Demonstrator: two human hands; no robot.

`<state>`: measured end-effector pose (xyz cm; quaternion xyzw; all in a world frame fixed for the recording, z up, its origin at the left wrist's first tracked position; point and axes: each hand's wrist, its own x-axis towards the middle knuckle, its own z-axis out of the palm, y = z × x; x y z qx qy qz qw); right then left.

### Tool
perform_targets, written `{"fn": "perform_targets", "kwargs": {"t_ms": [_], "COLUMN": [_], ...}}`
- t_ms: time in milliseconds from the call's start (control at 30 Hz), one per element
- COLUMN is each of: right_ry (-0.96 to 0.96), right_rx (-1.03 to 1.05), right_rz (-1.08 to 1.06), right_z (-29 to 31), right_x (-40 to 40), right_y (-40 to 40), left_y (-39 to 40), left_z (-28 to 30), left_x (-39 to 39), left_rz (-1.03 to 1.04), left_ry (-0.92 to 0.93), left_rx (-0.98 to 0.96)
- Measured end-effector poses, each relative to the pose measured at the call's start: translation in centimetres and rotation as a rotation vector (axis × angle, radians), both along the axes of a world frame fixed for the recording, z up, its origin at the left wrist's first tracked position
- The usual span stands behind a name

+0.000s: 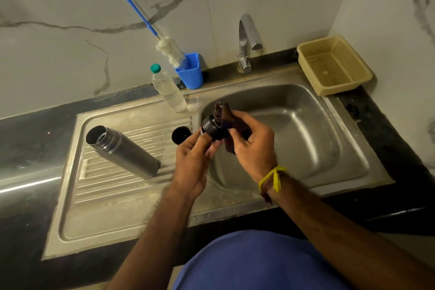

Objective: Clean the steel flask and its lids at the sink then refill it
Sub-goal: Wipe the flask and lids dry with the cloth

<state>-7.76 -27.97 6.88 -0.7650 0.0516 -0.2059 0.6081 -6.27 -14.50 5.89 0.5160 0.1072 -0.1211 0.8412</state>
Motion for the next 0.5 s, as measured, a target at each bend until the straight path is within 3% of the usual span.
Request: {"fn": "perform_targets", "kwargs": {"t_ms": [133,267,367,433,500], "right_ry": [-0.189,-0.033,-0.059,-0.012,0.140], "right_rx": [-0.245,-0.188,-0.237,-0.270,-0.237], "right_rz": [0.118,0.057,0.170,0.254,0.209], "right_z": [-0.9,-1.1,-1.5,-2.8,-4.2], "right_x": [-1.8,0.0,-0.3,-0.9,-1.3], "right_y": [-1.1,-1.0,-0.7,-1.6,-2.0], "left_y": [0.4,-0.5,0.9,3.2,5.6], "left_z": [0.0,-1.0,-1.8,-2.7,-4.3], "left_x": [-0.6,-1.6,-1.2,-0.9,-1.1], "left_rz": [-0.008,-0.002,0.054,0.136,0.145], "left_ry": [0.000,0.017,-0.015,-0.030,-0.071], "left_rx": [-0.127,-0.029,0.046,0.261,0.707]}}
